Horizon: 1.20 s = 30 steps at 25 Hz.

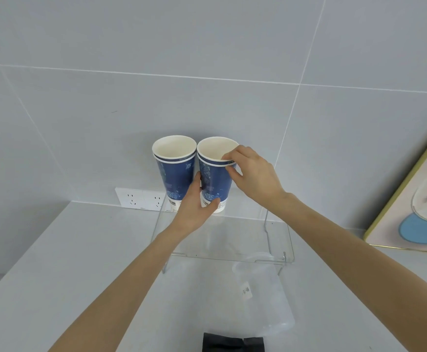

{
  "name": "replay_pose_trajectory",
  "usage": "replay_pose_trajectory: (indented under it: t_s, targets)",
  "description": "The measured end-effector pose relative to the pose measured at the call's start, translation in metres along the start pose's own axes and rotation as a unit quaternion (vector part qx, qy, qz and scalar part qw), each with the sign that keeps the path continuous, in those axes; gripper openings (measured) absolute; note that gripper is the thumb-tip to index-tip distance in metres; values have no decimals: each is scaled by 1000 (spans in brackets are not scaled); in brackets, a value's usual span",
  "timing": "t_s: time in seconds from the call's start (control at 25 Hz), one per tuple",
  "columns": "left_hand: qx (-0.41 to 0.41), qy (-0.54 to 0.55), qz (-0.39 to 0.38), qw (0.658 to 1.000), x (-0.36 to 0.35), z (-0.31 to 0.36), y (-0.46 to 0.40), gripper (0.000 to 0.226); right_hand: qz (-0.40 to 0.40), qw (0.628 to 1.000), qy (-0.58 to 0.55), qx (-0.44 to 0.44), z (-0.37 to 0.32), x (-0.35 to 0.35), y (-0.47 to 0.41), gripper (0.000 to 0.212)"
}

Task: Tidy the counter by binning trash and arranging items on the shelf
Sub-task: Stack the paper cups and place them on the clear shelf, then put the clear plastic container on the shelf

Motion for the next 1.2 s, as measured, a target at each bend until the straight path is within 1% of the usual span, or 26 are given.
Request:
replay_pose_trajectory:
  t_s: [0.12, 0.28, 0.4, 0.52, 0.64, 0.88, 0.96, 1.04, 1.12, 1.2]
  targets:
    - [-1, -19, -9, 1000, 1, 8, 8, 65, -12, 1000, 9, 11, -1, -3, 6, 33]
    - [-13, -94, -35, 995, 4, 27, 24, 61, -9, 999, 15, 37, -4, 5, 20, 45]
    - [6, -157, -56, 986, 9, 38, 40, 59, -11, 1000, 24, 14, 2, 17, 38, 48]
    - [5, -180, -81, 980, 5, 43, 60, 56, -31, 998, 7, -49, 22, 22, 70, 52]
    - [-8, -204, -137, 969, -12, 40, 86, 55, -63, 991, -22, -114, 50, 19, 107, 56]
    - [6, -213, -225, 951, -51, 9, 138, 51, -133, 954, -92, -252, 102, -15, 177, 66]
    - [31, -211, -252, 944, -65, -4, 151, 53, -157, 937, -109, -292, 113, -28, 193, 69]
    - [81, -176, -263, 945, -78, -17, 160, 56, -193, 915, -121, -334, 123, -45, 205, 70]
    - [148, -117, -253, 949, -89, -29, 165, 58, -232, 889, -132, -372, 131, -64, 215, 71]
    - [207, -72, -240, 946, -99, -38, 169, 61, -257, 865, -155, -401, 136, -81, 222, 71]
Point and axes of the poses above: each hand's wrist, its own y-axis away from the middle knuckle, its own x-axis out of the back of the hand, z = x × y, the point moved 7 cm from there along -y, towards the middle knuckle, and after that the axes turned 10 degrees about -x, right-handed, at the moved point
